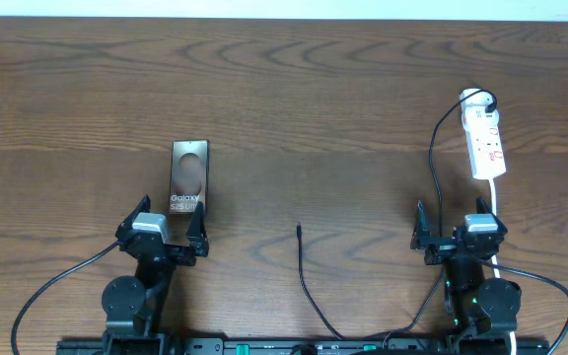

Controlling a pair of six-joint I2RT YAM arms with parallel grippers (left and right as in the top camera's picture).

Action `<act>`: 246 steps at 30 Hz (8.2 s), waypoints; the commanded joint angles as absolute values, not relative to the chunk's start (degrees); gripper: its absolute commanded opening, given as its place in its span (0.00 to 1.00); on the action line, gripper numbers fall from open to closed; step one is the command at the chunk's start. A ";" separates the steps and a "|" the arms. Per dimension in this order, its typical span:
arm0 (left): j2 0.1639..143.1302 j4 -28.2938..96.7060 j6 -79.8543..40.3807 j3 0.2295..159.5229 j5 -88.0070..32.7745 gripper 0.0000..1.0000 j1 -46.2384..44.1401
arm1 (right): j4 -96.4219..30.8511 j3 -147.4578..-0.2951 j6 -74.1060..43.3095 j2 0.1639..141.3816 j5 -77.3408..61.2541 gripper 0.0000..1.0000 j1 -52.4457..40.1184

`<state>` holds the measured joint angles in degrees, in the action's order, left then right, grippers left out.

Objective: Plug charger to phone and switch on socket

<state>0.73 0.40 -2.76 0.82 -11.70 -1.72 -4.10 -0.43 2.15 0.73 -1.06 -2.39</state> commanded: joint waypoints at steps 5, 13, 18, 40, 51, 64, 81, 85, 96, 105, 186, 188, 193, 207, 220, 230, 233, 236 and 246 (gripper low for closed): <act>0.23 2.96 -2.61 0.27 -13.28 0.93 -1.91 | -4.32 -0.32 2.85 0.38 -0.58 0.99 -3.05; 0.23 2.94 -2.59 0.27 -13.28 0.93 -1.91 | -4.32 -0.32 2.85 0.38 -0.56 0.99 -3.05; 0.23 2.96 -2.61 0.27 -13.26 0.92 -1.91 | -4.32 -0.32 2.85 0.38 -0.56 0.99 -3.05; 0.23 2.96 -2.61 0.27 -13.28 0.93 -1.91 | -4.32 -0.32 2.83 0.38 -0.56 0.99 -3.05; 0.23 2.96 -2.61 0.27 -13.28 0.93 -1.91 | -4.32 -0.32 2.85 0.38 -0.56 0.99 -3.05; 0.23 2.96 -2.61 0.27 -13.28 0.93 -1.91 | -4.32 -0.32 2.85 0.38 -0.56 0.99 -3.05; 0.23 2.96 -2.61 0.27 -13.28 0.93 -1.91 | -4.32 -0.32 2.83 0.38 -0.58 0.99 -3.05; 0.23 2.96 -2.61 0.27 -13.28 0.93 -1.91 | -4.32 -0.32 2.83 0.38 -0.56 0.99 -3.05; 0.23 2.96 -2.61 0.27 -13.28 0.93 -1.91 | -4.32 -0.32 2.83 0.38 -0.56 0.99 -3.05; 0.23 2.94 -2.59 0.27 -13.26 0.93 -1.91 | -4.32 -0.32 2.83 0.38 -0.56 0.99 -3.05; 84.12 59.42 2.83 93.27 -8.01 0.93 -1.89 | -4.32 -0.32 2.85 0.38 -0.58 0.99 -3.05; 86.48 60.84 2.85 93.25 -6.11 0.93 -1.91 | -4.32 -0.32 2.85 0.38 -0.58 0.99 -3.05; 92.27 63.53 2.98 93.25 -5.06 0.93 -1.91 | -4.32 -0.32 2.85 0.38 -0.56 0.99 -3.05; 102.87 64.66 2.92 92.90 -5.32 0.56 -1.98 | -4.32 -0.32 2.85 0.38 -0.56 0.99 -3.05; 103.42 64.31 2.92 92.05 -5.32 0.98 -1.96 | -4.32 -0.32 2.85 0.38 -0.58 0.99 -3.05; 103.42 59.72 2.50 84.51 -5.34 0.98 -1.96 | -4.32 -0.32 2.85 0.38 -0.58 0.99 -3.05; 103.42 57.43 2.50 81.52 -5.34 0.98 -1.98 | -4.32 -0.32 2.85 0.38 -0.56 0.99 -3.05; 103.44 55.31 2.50 78.76 -5.34 0.98 -1.98 | -4.32 -0.32 2.85 0.38 -0.56 0.99 -3.05; 103.48 49.54 2.50 72.16 -5.34 0.98 -1.98 | -4.32 -0.32 2.85 0.38 -0.56 0.99 -3.05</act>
<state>103.02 50.33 2.81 73.60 -5.80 -1.74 -4.08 -0.40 2.15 0.71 -1.02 -2.39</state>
